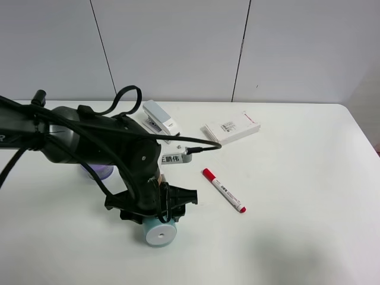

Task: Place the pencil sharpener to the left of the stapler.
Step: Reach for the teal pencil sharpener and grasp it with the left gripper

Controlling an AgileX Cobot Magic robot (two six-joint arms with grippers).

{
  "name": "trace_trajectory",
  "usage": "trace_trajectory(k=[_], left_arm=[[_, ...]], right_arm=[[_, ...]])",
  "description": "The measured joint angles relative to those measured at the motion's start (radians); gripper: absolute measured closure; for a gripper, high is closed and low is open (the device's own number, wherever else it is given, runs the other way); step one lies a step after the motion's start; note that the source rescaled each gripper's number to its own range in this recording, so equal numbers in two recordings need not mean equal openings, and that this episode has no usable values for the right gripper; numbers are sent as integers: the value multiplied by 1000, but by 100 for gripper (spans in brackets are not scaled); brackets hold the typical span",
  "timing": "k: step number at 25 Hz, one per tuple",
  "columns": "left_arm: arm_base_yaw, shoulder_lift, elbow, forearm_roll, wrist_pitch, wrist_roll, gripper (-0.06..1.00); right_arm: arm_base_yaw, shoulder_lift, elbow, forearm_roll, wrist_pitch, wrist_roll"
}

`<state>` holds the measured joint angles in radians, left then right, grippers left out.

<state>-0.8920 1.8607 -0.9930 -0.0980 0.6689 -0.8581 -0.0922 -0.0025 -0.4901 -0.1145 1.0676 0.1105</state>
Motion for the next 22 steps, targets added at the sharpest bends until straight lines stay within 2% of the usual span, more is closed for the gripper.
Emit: trace_trajectory(k=[5,22], left_arm=[[-4,4,15,-26,-5,0,94],[-10,3,17,-25,-13,26,94]], right_arm=[[0,0,0,-1,0,0],[0,0,0,-1,0,0]])
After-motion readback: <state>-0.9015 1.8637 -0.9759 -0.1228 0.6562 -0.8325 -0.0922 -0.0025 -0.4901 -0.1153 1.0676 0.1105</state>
